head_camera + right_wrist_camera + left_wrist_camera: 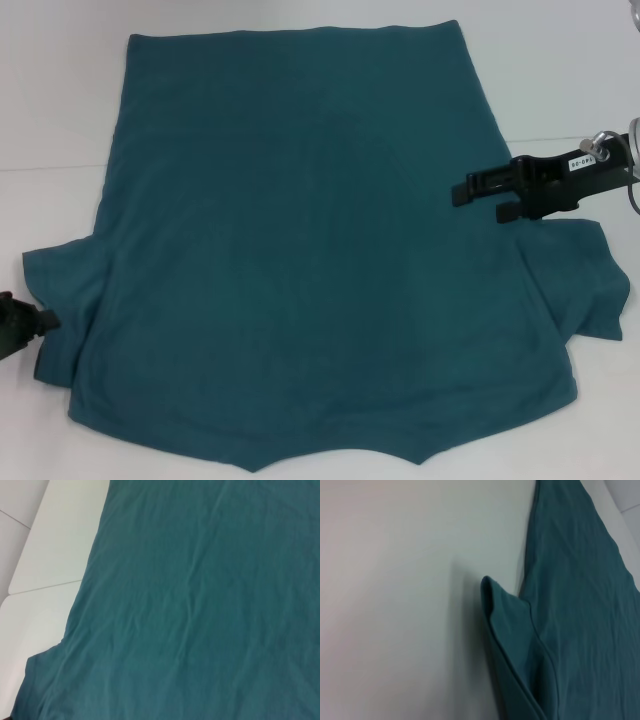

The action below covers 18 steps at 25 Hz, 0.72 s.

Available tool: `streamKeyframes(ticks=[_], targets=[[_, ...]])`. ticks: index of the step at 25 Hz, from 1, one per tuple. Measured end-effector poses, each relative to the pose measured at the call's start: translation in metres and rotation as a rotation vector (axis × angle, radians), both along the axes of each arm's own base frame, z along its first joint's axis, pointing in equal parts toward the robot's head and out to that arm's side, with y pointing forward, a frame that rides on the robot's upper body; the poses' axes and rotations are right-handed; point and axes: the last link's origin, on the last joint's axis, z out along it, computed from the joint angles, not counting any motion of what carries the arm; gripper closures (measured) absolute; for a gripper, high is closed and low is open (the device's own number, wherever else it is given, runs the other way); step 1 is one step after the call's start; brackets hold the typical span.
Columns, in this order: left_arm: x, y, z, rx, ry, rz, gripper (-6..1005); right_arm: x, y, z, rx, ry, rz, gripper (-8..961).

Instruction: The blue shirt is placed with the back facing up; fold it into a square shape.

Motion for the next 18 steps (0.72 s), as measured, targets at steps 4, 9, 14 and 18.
streamKeyframes(ticks=[4,9,14,18], targets=[[0.000,-0.001,-0.001,-0.016,0.009,-0.003,968,0.000,0.000,0.001,0.001,-0.001,-0.001,11],[0.000,0.000,0.006,-0.013,0.017,-0.012,993,0.002,-0.001,0.000,0.001,0.000,-0.006,11],[0.000,0.003,0.027,0.008,0.041,-0.011,993,0.004,-0.002,0.001,0.003,0.000,-0.013,9],[0.000,0.008,0.044,0.007,0.083,-0.001,993,0.006,-0.003,0.001,0.004,0.000,-0.017,9]])
